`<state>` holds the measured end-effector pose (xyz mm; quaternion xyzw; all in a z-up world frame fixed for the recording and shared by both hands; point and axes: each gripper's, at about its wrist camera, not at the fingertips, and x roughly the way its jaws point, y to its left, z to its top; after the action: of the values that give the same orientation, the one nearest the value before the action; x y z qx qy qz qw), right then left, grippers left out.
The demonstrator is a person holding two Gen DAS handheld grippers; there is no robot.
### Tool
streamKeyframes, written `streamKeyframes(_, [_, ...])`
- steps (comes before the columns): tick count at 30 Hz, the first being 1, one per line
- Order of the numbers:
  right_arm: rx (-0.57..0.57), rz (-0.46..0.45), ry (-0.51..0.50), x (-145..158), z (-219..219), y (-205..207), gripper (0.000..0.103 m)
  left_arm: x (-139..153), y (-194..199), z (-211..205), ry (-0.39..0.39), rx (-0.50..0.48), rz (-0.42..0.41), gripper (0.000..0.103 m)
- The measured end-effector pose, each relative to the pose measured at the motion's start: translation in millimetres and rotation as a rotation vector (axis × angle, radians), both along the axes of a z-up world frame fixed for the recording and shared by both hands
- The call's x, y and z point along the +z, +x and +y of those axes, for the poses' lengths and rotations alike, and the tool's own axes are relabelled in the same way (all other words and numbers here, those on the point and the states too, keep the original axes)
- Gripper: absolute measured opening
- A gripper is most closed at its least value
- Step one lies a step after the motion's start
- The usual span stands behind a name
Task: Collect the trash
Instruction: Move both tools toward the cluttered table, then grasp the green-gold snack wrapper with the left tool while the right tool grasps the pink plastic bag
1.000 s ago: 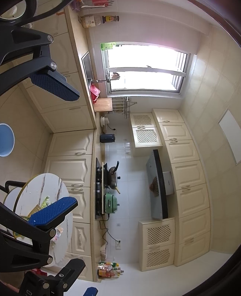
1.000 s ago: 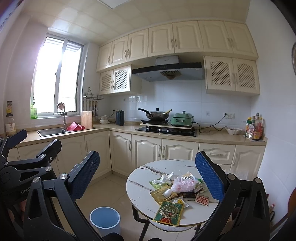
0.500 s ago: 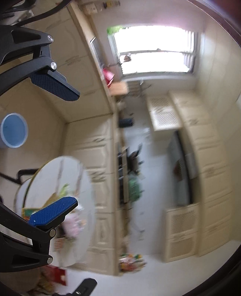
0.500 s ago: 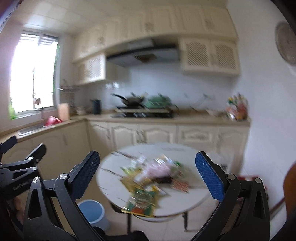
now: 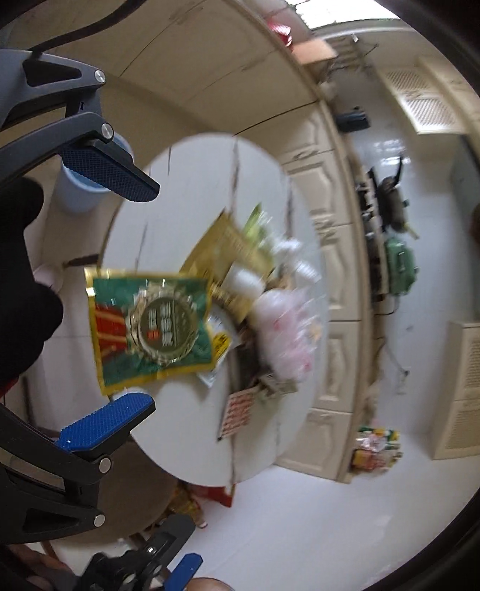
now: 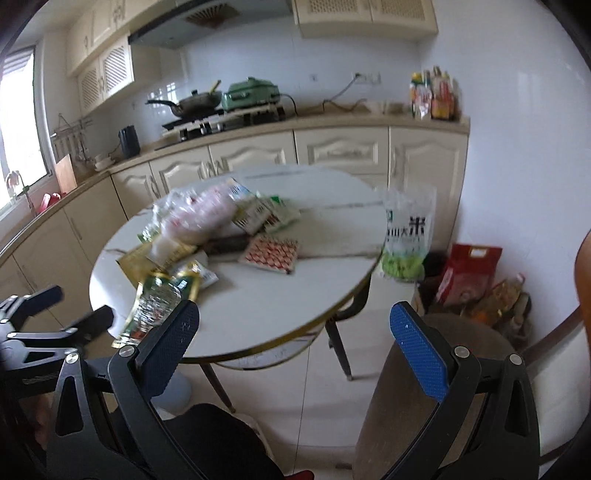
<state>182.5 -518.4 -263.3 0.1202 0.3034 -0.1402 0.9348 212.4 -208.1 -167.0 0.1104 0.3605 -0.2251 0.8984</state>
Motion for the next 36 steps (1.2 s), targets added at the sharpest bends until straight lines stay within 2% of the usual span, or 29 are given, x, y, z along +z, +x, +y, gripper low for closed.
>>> streamKeyframes(7, [0.019, 0.025, 0.046, -18.6, -19.9, 13.1, 0.103, -30.1, 48.6, -36.6, 0.073, 0.021, 0.079, 0.102])
streamKeyframes(13, [0.055, 0.039, 0.064, -28.2, -22.6, 33.4, 0.103, -33.5, 80.3, -44.8, 0.023, 0.033, 0.113, 0.102])
streamKeyframes(18, [0.086, 0.044, 0.046, -29.9, -18.6, 56.1, 0.103, -40.6, 97.2, -43.2, 0.007, 0.031, 0.079, 0.101])
streamKeyframes(19, [0.094, 0.049, 0.040, -30.4, -18.0, 63.5, 0.103, -42.8, 97.3, -42.7, 0.001, 0.023, 0.071, 0.095])
streamKeyframes(21, [0.109, 0.055, 0.037, -31.4, -16.4, 74.0, 0.103, -44.5, 94.2, -40.0, -0.006, 0.009, 0.064, 0.093])
streamKeyframes(23, [0.126, 0.065, 0.030, -33.4, -14.4, 86.3, 0.103, -43.1, 85.3, -33.9, -0.016, -0.005, 0.061, 0.086])
streamKeyframes(25, [0.141, 0.082, 0.029, -36.3, -14.8, 97.9, 0.103, -43.9, 85.7, -31.0, -0.019, -0.013, 0.059, 0.083])
streamKeyframes(28, [0.164, 0.103, 0.039, -39.0, -17.7, 115.9, 0.103, -41.3, 84.0, -26.4, -0.033, -0.031, 0.058, 0.068])
streamKeyframes(31, [0.179, 0.081, 0.088, -32.5, -23.4, 125.8, 0.103, -39.9, 82.1, -19.8, -0.043, -0.060, 0.067, 0.064])
streamKeyframes(34, [0.182, 0.055, 0.092, -22.8, -23.5, 131.3, 0.103, -38.9, 81.0, -11.2, -0.070, -0.079, 0.086, 0.062])
streamKeyframes(35, [0.186, 0.051, 0.088, -20.3, -22.0, 133.2, 0.103, -37.6, 80.4, -8.4, -0.085, -0.088, 0.092, 0.056])
streamKeyframes(36, [0.192, 0.049, 0.086, -18.2, -20.2, 135.4, 0.103, -34.8, 79.0, -3.5, -0.107, -0.100, 0.091, 0.041])
